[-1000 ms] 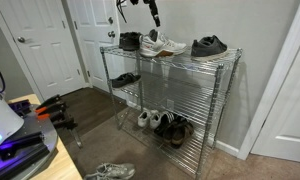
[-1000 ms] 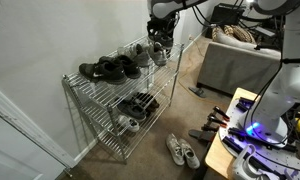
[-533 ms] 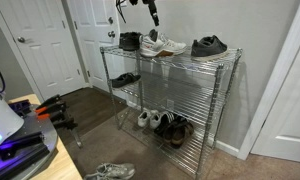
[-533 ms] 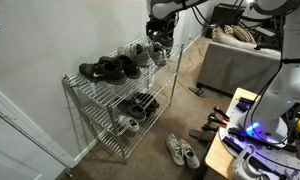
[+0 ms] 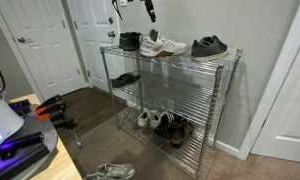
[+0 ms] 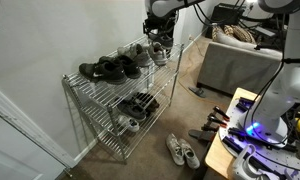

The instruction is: Move the shoe

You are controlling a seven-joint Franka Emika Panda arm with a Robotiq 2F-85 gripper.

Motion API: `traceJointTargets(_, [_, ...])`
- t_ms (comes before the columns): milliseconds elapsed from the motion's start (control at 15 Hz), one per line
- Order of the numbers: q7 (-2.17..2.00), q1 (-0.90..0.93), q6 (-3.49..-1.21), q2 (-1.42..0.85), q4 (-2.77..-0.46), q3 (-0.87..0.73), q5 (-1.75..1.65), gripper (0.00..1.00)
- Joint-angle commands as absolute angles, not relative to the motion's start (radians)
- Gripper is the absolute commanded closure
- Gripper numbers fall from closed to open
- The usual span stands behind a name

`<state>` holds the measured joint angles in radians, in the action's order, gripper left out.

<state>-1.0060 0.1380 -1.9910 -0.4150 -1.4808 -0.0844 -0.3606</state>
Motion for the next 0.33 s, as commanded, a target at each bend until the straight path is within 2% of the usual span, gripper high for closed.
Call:
traceJointTargets(0, [-1.005, 0.142, -1.990, -0.408, -1.484, -0.085, -0.359, 0.00])
traceJointTargets(267, [-1.005, 0.143, -1.994, -0.399, -1.497, -0.083, -0.360, 0.00])
